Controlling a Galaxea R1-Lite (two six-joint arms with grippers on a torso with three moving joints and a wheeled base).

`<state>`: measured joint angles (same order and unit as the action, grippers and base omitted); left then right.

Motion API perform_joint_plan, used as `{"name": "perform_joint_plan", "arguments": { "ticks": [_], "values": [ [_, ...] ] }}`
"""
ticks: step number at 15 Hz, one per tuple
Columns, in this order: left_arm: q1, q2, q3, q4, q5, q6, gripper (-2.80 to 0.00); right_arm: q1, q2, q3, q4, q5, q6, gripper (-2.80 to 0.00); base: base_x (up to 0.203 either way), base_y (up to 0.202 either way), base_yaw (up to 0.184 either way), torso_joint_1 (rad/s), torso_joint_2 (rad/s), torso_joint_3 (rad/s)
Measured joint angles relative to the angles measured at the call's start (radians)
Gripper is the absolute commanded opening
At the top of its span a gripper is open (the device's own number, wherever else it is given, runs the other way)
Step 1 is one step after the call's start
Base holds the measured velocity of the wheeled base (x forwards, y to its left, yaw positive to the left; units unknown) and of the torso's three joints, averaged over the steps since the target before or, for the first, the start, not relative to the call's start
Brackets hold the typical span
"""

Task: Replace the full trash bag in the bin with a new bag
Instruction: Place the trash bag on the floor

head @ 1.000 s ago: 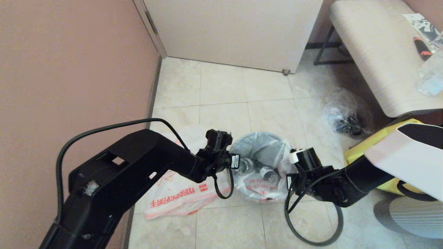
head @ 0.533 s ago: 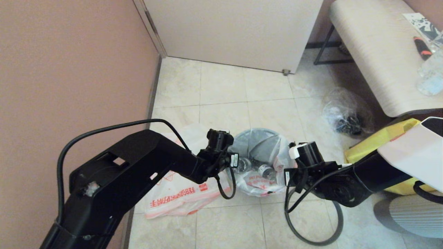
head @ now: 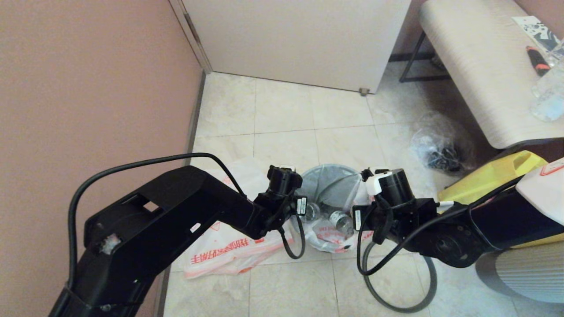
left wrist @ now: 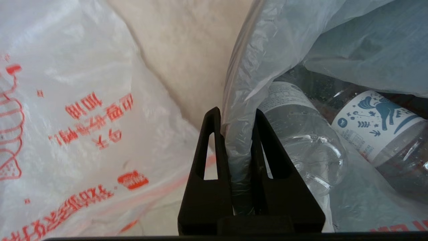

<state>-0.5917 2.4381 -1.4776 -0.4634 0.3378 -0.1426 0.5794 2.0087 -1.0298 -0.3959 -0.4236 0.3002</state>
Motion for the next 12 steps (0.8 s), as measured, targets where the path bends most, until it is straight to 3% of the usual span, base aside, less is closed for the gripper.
{"name": "perform_joint_plan", "arguments": {
  "ticks": [3, 6, 12],
  "values": [
    [-0.003, -0.003, 0.021, -0.014, 0.016, -0.001, -2.8, 0.035, -0.025, -0.003, -0.001, 0.011, 0.032, -2.8, 0.0, 0.0, 0.0, 0.0, 0.0, 0.0],
    [0.0, -0.004, 0.032, -0.023, 0.03, -0.001, -2.8, 0.051, -0.045, -0.006, -0.001, 0.071, 0.068, -2.8, 0.0, 0.0, 0.0, 0.0, 0.0, 0.0],
    [0.002, 0.006, 0.064, -0.09, 0.048, 0.002, -2.8, 0.072, -0.08, -0.028, 0.001, 0.091, 0.075, -2.8, 0.0, 0.0, 0.0, 0.0, 0.0, 0.0]
  ]
}}
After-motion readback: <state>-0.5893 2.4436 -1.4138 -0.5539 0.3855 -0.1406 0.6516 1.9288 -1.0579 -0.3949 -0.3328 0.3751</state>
